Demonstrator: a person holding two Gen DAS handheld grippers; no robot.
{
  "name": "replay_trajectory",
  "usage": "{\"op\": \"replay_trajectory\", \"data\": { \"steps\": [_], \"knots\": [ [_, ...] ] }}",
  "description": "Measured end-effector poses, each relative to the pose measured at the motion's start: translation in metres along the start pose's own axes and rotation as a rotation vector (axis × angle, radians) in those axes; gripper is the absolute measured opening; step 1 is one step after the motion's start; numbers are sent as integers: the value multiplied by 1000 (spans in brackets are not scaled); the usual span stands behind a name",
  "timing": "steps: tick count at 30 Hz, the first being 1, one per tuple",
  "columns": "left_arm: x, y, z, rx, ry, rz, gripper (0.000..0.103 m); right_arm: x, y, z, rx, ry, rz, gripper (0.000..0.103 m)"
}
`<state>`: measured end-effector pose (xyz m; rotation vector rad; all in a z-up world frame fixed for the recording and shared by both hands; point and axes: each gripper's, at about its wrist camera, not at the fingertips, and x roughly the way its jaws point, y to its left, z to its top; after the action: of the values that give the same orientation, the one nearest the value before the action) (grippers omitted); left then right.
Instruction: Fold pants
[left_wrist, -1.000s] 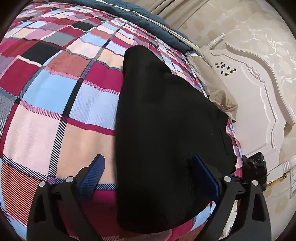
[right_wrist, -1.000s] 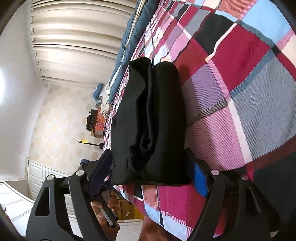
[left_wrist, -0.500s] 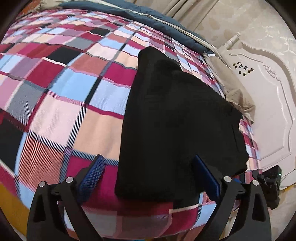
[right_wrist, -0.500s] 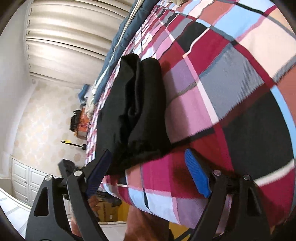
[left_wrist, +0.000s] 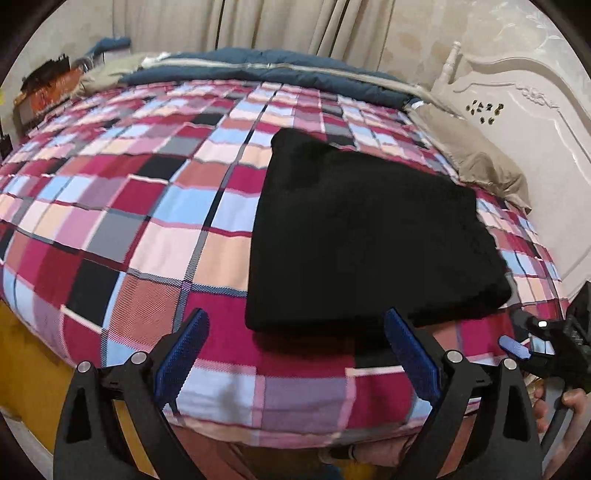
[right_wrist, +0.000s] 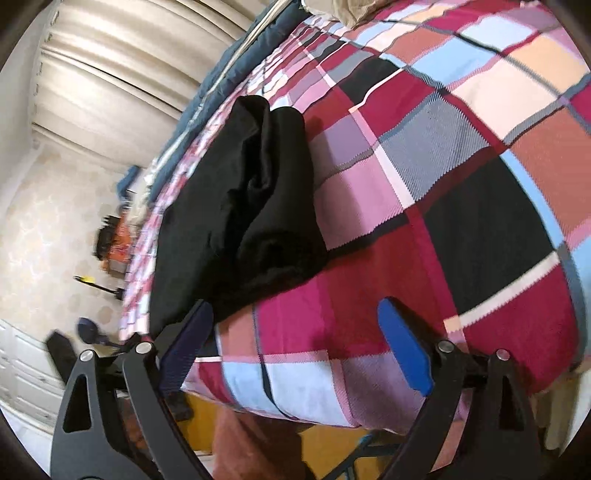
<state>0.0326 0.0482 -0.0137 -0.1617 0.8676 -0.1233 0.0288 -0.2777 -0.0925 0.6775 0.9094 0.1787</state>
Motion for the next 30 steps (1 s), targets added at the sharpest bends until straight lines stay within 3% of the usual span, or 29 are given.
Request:
{"op": "replay_trajectory", "data": {
  "steps": [4,9,13,16,30],
  "knots": [
    [-14,-10,-7,-2,-18,3,95,-6,28,-11,-115,-57,-159,93],
    [-20,-21,-15,22,-38,28,95,-4,47,-25,-222,-96,-268,94],
    [-25,-31,-21,73,-37,109,95,-1,55,-33,-258,-105,-295,94],
    [-34,-34,-23,85,-82,157,95,2,61,-35,-279,-99,-300,94],
    [-34,-38,-25,83,-78,178,95,7,70,-42,-316,-82,-308,94]
  ]
}}
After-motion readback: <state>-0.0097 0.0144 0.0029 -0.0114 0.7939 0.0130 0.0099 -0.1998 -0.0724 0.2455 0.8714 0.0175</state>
